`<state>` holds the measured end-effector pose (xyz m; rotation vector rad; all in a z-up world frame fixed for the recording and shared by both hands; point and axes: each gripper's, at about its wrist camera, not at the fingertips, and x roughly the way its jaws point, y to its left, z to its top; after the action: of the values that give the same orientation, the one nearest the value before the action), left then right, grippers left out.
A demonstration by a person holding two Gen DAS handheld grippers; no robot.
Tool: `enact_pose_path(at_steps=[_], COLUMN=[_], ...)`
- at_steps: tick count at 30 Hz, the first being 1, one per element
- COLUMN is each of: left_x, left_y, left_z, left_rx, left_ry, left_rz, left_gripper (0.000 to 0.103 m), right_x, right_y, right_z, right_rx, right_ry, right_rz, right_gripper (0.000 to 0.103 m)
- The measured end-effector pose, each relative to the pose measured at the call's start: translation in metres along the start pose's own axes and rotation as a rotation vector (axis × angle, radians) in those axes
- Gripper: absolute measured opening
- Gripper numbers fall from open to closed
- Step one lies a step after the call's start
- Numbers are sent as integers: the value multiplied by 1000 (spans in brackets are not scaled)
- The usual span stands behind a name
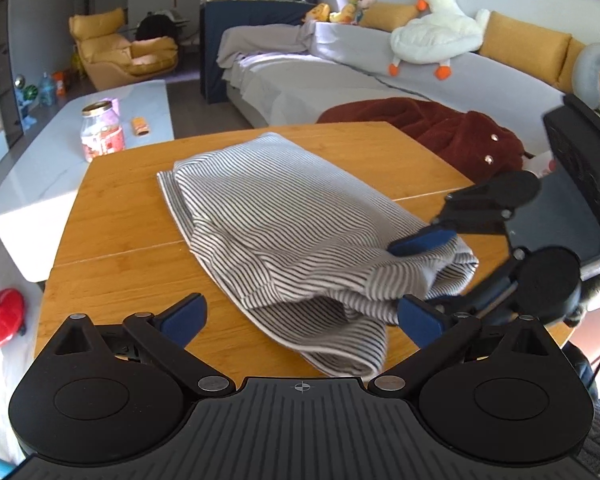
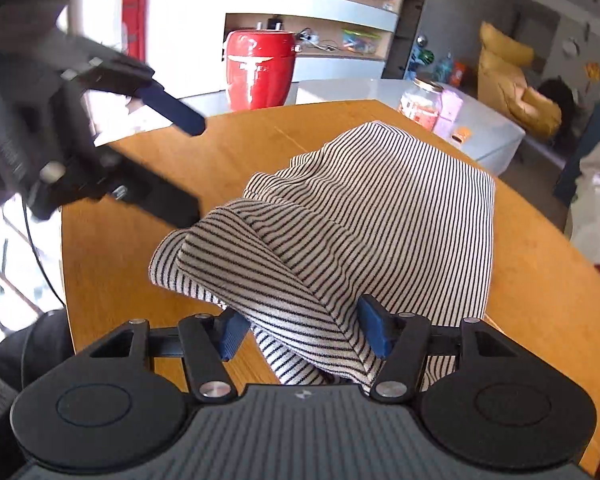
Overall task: Fold clothes
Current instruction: 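Grasp the striped shirt edge with the right gripper and lift it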
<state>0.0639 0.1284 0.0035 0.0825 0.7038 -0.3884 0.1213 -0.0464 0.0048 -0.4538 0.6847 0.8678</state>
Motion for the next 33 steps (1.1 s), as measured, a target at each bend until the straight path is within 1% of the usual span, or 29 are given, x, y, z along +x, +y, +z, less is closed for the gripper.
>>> enact_pose_path(at_steps=[2,4,5,7,9,10,11,13,16,19,21,22,23,24,25,26,27,29,30,33], left_x=[-1,6,11,26,40,43,45,43,37,37,38,38,37,32,25,18,10,1,5,33], left_y=[-6,-12,-14,-16,-14,-12,-8,2,15,21,23,23,23,24,26,30,34,45,50,60], left_z=[-4,-10,-12,-17,-19,-19,-18,-13,-5,-1,-1,-2,-2,-1,1,3,6,16,22,42], left_rx=[46,95,113,132,133,123,103,45,-41,-87,-104,-110,-111,-111,-113,-122,-138,-159,-155,-119], left_ry=[7,28,42,82,116,121,120,104,81,76,77,77,76,64,46,26,3,-44,-54,-51], left_rz=[-25,-24,-13,32,81,98,102,81,44,22,18,20,19,8,-9,-25,-40,-36,-23,27], left_gripper=[103,103,103,103,103,103,103,103,103,103,103,103,103,103,103,103,103,103,103,103], right_x=[0,0,0,-4,-8,-10,-12,-12,-13,4,16,21,26,29,33,36,39,37,35,20], right_y=[-13,-26,-32,-32,-22,-15,-9,8,25,35,34,33,31,29,26,25,23,18,17,14], right_z=[3,5,6,4,2,-1,-3,-5,-16,-27,-28,-26,-23,-19,-14,-10,-7,0,4,14], right_rx=[55,111,131,113,53,18,-19,-109,-264,-412,-469,-483,-493,-484,-470,-473,-474,-460,-446,-415], right_ry=[5,11,12,4,-11,-21,-30,-55,-69,-67,-109,-113,-112,-94,-73,-63,-53,-28,-16,23], right_rz=[30,60,72,70,43,27,10,-29,-107,-215,-285,-297,-302,-278,-258,-265,-268,-240,-222,-145], right_gripper=[60,60,60,60,61,65,72,81,84,85,84,81,66,51,41,37,36,32,32,30])
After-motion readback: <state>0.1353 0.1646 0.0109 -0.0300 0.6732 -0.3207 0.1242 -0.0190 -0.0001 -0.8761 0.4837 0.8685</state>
